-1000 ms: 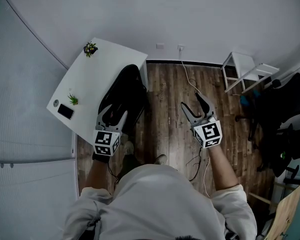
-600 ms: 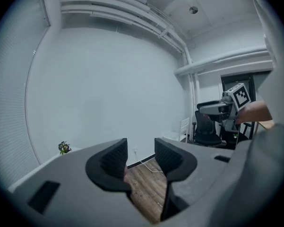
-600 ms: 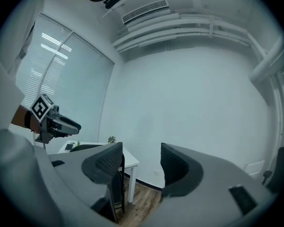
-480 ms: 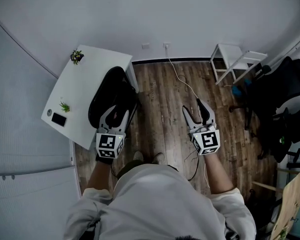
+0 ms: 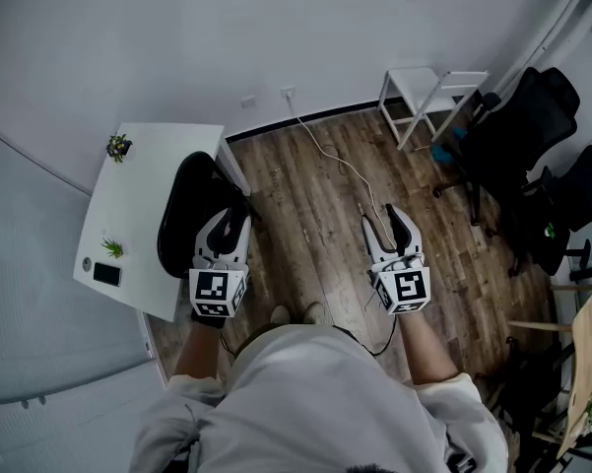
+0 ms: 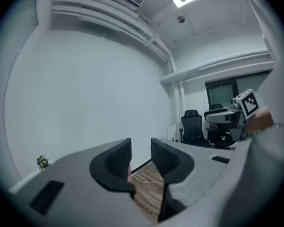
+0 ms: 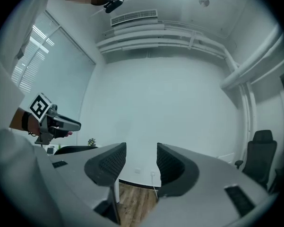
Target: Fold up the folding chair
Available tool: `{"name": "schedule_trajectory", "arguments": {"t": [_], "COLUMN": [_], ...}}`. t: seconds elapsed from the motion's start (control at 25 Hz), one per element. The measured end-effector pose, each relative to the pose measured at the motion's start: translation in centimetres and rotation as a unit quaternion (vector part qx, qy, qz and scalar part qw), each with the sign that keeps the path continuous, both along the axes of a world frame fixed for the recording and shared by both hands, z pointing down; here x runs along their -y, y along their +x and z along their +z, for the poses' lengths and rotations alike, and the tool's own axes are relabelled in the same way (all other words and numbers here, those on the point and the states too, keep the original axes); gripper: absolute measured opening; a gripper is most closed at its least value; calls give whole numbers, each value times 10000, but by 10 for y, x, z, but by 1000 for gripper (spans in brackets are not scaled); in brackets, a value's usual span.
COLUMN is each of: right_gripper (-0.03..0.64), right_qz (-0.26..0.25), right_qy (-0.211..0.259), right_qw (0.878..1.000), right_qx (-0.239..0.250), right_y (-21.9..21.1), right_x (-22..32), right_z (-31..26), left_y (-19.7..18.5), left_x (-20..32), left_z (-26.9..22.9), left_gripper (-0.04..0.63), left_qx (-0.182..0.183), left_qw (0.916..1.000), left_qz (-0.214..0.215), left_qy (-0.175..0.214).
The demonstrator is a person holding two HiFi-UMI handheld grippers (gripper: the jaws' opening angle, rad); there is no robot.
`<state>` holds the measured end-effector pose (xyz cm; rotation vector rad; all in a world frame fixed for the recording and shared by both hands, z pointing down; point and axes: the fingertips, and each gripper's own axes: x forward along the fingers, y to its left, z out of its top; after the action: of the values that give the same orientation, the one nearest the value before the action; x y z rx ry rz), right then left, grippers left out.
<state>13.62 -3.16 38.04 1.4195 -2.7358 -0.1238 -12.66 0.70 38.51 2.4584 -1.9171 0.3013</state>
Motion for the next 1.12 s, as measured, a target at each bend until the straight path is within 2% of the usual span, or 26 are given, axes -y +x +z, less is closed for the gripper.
{"name": "schedule_trajectory", "arguments": {"t": [0.08, 0.2, 0.28, 0.56, 0.84, 1.12], "right_gripper": [205, 150, 138, 61, 21, 18], "right_qz": [172, 365, 470, 795, 1142, 1114], "right_qy": [18, 61, 88, 195, 229, 193], "right_qw": [9998, 9993, 9988, 9966, 9932, 9936], "right_qx": [41, 92, 104, 73, 63, -12], "right_y": [7, 14, 18, 32, 44, 51], "right_x": [-4, -11, -13, -22, -26, -32], "right_z": [-2, -5, -8, -13, -11, -7], "left_y": [5, 12, 16, 22, 46, 59], "left_x": [3, 4, 4, 0, -9, -9], "left_z": [-4, -7, -9, -13, -7, -8], "left_gripper": [124, 84, 75, 16, 8, 8], "left_qx": [-27, -58, -57, -54, 49, 23], "left_qw": [10000, 9998, 9997, 9995, 9983, 9978], "left_qz": [75, 165, 206, 170, 536, 634], "left_qy": [54, 109, 143, 246, 230, 215]}}
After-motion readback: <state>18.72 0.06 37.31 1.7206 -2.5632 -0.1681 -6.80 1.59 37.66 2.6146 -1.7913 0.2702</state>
